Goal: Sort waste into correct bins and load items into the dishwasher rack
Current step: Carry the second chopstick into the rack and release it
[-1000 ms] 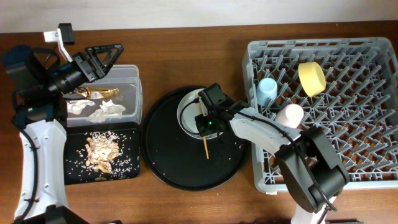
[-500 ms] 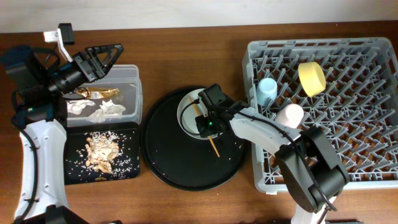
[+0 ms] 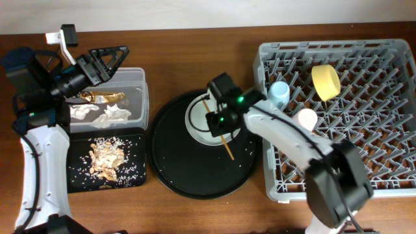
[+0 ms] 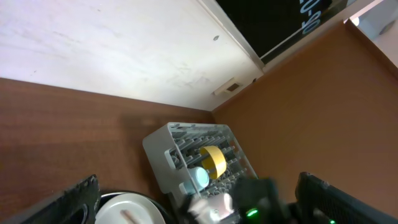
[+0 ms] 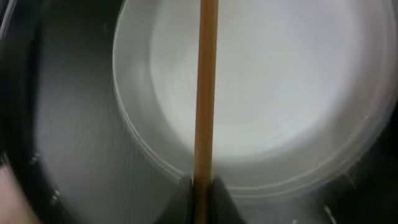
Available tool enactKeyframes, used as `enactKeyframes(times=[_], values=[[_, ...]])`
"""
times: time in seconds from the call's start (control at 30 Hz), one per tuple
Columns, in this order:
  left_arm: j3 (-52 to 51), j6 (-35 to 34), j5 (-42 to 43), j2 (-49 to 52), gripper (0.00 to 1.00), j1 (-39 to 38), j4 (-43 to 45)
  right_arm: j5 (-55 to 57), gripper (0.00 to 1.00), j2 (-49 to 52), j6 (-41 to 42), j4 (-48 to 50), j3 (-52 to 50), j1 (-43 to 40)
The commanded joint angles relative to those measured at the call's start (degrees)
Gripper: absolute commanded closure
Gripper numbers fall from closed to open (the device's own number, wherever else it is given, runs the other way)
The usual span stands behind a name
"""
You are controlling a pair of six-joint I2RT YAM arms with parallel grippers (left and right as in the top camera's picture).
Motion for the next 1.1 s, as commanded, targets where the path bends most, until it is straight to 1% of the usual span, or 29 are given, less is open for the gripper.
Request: enactKeyframes(times=[0.0, 0.1, 0.2, 0.33, 0.47, 0.63, 0.77, 1.07], values=[[0.22, 0.09, 0.13, -0.13, 0.01, 0.22, 0.11, 0.57, 0.96, -6.03, -0.44, -7.76, 6.51, -3.48], [0.22, 0.09, 0.13, -0.13, 0.0, 0.22, 0.11, 0.57, 0.96, -8.76, -0.59, -16.17, 9.2, -7.45], [0.22, 0.09, 0.13, -0.13, 0.01, 0.22, 0.11, 0.52, 0.96, -11.58, -1.2, -24.35, 9.53, -13.31], [0.22, 0.09, 0.13, -0.13, 0.01, 0.22, 0.11, 0.57, 0.96, -12.13, -1.7, -30.71, 9.53, -17.94], [0.22, 0.09, 0.13, -0.13, 0.01, 0.22, 0.11, 0.7, 0.95, -11.98, -4.72, -35.15, 9.25, -20.28], [0.22, 0.09, 0.13, -0.13, 0.01, 0.22, 0.11, 0.83, 0.95, -11.98, -4.7, -35.28, 8.48, -20.26], [0.22, 0.09, 0.13, -0.13, 0.01, 0.22, 0.11, 2.82, 0.95, -11.98, -4.66, -35.1, 5.6, -20.28], [0.22, 0.09, 0.13, -0.13, 0.01, 0.22, 0.11, 3.82, 0.95, -11.87, -4.66, -29.03, 1.51, -20.28]])
